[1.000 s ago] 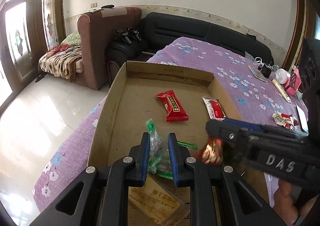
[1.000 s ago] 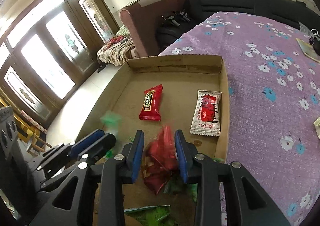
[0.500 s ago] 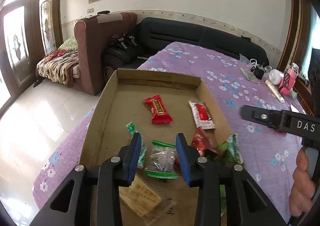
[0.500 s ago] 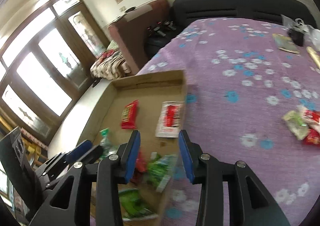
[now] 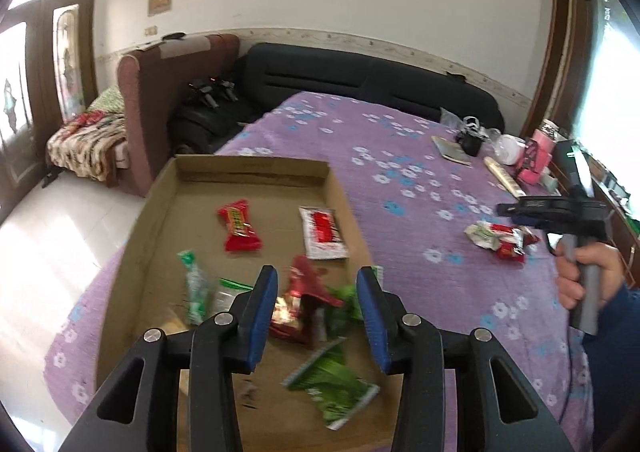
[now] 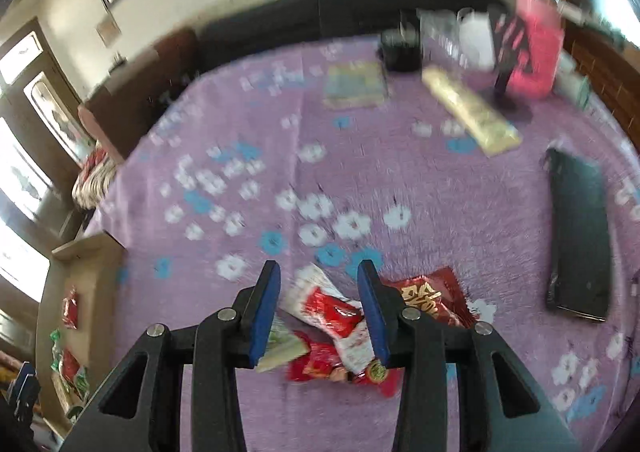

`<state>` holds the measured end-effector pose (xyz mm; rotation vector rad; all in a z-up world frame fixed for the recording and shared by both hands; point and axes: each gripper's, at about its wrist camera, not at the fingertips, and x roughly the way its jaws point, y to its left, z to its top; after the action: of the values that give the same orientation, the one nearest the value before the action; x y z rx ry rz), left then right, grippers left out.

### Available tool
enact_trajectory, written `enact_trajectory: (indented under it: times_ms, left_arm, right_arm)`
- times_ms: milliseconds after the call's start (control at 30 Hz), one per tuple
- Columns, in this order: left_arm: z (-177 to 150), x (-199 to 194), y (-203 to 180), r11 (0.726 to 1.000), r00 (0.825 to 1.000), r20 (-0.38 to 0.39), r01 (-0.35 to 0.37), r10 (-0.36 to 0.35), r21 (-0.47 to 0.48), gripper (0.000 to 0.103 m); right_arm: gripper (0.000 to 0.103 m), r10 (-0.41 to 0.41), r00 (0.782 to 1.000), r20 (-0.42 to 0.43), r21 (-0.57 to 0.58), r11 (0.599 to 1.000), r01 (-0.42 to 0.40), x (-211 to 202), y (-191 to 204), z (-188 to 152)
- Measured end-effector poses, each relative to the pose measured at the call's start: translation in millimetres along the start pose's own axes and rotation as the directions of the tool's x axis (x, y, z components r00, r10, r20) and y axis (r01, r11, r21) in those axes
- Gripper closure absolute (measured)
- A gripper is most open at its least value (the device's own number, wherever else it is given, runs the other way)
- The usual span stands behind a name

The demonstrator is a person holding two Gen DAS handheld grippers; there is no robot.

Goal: Organize snacks
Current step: 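Grasp white-red packet with right gripper while left grasps green-white biscuit packet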

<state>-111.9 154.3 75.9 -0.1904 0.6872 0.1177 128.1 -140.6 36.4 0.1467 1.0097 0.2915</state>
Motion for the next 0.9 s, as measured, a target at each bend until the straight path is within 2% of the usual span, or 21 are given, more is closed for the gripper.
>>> enact_trajectory:
  times_ms: [67,167,333,467,567,667,733,900]
  left_arm:
    - [-1,0,-7,1.0,1.0,-0.003,0.0,0.0,0.02,0.06]
    - [-2,0,-17,0.999,1.0,-0.007,0.008,-0.008,0.045,0.06]
    - [-2,3,-31,0.998,0.999,-0.015,0.032,-0.031,0.053,0.06]
    - [-2,7,-47,0.995,0.997,-0.045,0.071,-0.068,0.076,0.06]
    - [0,10,-66,0.989,0.994,-0.064,0.096,-0.089,0.112,0.06]
    - [5,17,-94,0.979,0.989,-0.092,0.131,-0.118,0.158,0.06]
    - [10,27,-119,0.967,0.986,-0.118,0.141,-0.118,0.21,0.06]
    - [19,54,-164,0.94,0.979,-0.152,0.176,-0.136,0.293,0.06]
  right_arm:
    - [0.065,-0.009,1.0,-0.015,-0.018,1.0,0.009,7,1,-6]
    - [0.073,0.005,0.998,-0.063,-0.058,0.998,-0.009,13,10,-20]
    - [0.076,-0.007,0.996,-0.084,-0.121,0.993,-0.003,2,37,-48]
    - [0.077,0.035,0.994,-0.102,-0.088,0.995,-0.044,-16,32,-62]
    - [0.077,0.066,0.995,-0.069,-0.038,0.997,-0.068,-38,17,-75]
    - [0.077,0.111,0.994,0.011,0.001,0.994,-0.111,-55,4,-81]
    - [0.077,0.114,0.991,0.064,0.017,0.993,-0.115,-62,-5,-79]
    - [0.077,0.186,0.977,0.107,0.105,0.975,-0.198,-68,-33,-71]
